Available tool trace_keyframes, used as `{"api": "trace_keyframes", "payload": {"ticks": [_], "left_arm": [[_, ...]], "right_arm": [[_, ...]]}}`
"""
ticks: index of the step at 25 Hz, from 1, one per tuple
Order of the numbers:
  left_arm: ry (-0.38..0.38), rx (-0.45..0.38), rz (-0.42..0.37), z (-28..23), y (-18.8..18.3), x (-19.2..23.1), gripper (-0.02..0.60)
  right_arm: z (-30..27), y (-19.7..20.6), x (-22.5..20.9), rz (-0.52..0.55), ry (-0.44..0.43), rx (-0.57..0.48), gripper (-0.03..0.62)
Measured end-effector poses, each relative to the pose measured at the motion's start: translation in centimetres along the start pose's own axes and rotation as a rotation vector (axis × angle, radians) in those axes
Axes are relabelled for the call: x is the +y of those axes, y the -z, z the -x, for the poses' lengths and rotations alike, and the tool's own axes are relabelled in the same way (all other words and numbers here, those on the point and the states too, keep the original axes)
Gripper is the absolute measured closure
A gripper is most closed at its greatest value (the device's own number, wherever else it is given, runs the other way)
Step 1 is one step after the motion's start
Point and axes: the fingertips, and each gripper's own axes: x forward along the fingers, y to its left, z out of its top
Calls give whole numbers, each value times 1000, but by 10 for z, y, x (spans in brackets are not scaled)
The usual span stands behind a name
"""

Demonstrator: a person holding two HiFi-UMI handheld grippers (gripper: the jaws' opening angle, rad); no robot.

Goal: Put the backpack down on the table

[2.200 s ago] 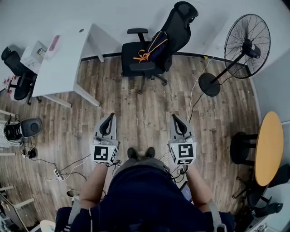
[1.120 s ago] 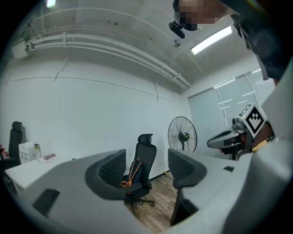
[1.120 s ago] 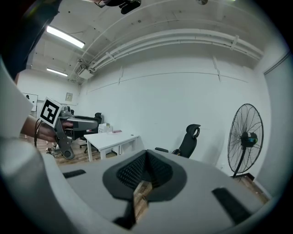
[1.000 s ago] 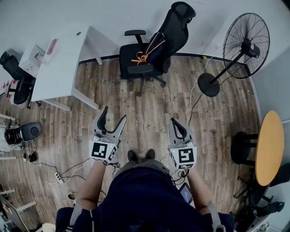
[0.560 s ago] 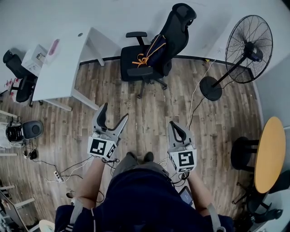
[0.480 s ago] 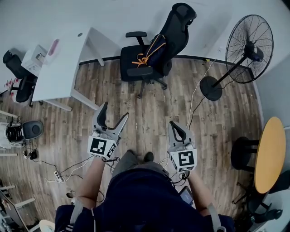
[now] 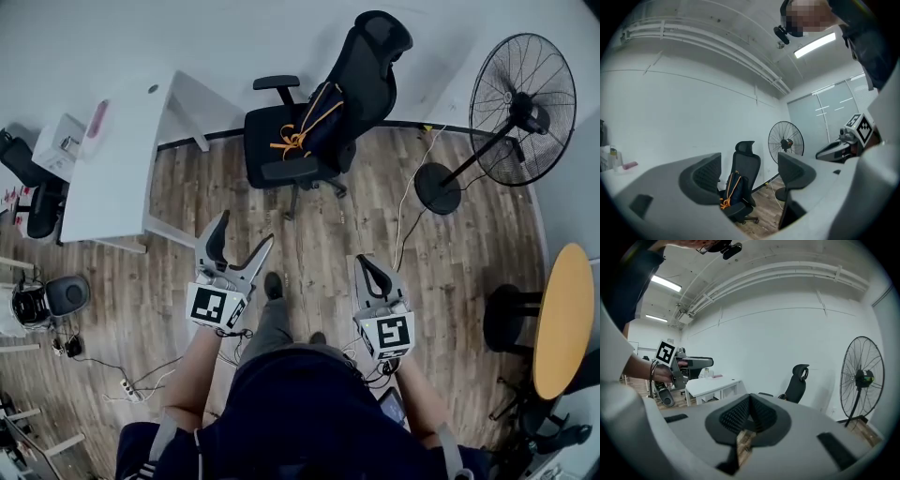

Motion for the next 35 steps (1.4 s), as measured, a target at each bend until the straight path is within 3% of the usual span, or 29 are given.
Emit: {"api": "trace_keyframes", "payload": {"ticks": [8, 13, 25, 35], "left_arm": [[146, -1, -20, -97, 15, 89, 207], [214, 1, -17, -165, 27, 124, 207], [265, 83, -30, -349, 92, 146, 213], [333, 144, -44, -473, 160, 153, 233]], "right_arm": [[-125, -21, -19, -33, 98, 42, 595], [-173, -27, -37, -51, 148, 79, 595], [-268, -16, -124, -99, 123, 92, 595], [-324, 10, -170, -110, 83, 181, 595]]}}
